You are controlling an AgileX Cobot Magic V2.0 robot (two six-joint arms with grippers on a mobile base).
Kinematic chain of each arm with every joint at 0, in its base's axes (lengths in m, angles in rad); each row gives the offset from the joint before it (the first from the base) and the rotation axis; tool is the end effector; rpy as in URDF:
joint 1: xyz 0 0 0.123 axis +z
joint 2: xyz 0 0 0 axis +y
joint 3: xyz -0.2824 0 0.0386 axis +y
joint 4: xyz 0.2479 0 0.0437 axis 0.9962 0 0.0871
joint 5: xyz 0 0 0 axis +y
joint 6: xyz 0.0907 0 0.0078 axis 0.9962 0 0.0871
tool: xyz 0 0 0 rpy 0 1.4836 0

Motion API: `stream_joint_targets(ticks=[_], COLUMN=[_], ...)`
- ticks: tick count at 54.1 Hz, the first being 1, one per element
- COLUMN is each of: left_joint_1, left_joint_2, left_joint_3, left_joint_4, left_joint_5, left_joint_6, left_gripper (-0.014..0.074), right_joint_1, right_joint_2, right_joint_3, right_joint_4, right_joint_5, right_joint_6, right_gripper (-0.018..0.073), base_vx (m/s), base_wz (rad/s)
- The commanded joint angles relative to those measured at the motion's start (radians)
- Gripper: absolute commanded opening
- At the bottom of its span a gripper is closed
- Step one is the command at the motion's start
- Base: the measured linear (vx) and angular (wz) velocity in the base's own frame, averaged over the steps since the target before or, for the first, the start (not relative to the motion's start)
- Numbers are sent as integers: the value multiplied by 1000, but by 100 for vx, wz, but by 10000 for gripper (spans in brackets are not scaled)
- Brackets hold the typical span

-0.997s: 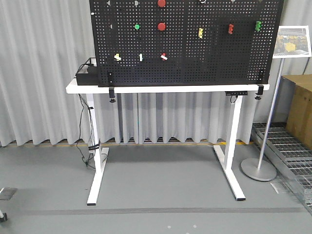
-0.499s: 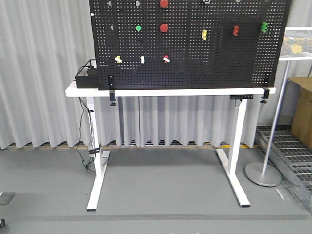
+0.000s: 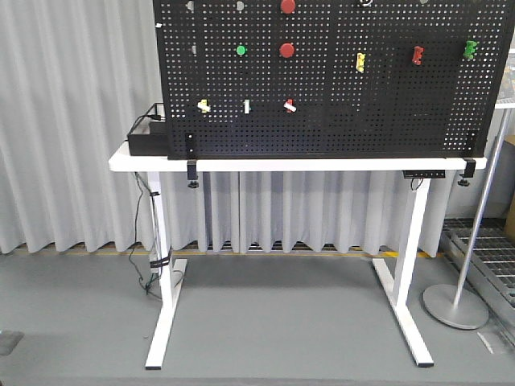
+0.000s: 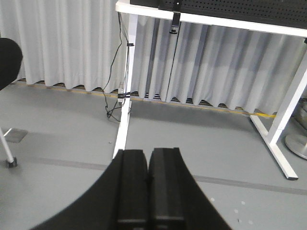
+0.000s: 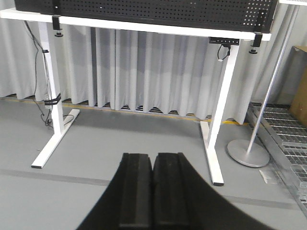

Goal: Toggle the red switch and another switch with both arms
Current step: 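Drive the base forward toward the black pegboard on the white table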

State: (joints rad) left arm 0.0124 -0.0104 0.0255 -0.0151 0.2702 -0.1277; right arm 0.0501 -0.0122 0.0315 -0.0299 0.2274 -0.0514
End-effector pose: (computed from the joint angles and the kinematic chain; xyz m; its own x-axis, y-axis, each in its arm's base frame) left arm 0.0550 0.0003 0.1806 -0.1936 -0.1442 -0.9704 -0.0363 0.9895 -0.1398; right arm 0.0557 0.0022 0.1825 -0.1545 -0.0883 -0.9840 -0.0560 0.9952 -0.0805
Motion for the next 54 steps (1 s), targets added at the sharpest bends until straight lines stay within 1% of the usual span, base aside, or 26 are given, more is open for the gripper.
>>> stream_joint_targets(ticks=[1,22,54], left_joint_1=[-7,-7,-7], left_joint_2=[-19,-19,-19], left_joint_3=[20,20,20], left_joint_4=[-6,-6,-6], left_joint_5=[-76,-76,-78], left_joint_6=[-3,-3,-3], left_gripper=[3,3,3], right_joint_1=[-5,-5,-5], right_joint_2=[-10,-10,-10], right_joint_3=[4,4,4], right_joint_4=[-4,-4,-4], right_joint_5=[-83,-83,-83], right_joint_6=[-1,-1,-1], right_gripper=[-6,-6,-6], base_vx=[23,29,39], base_wz=[-6,-6,-4])
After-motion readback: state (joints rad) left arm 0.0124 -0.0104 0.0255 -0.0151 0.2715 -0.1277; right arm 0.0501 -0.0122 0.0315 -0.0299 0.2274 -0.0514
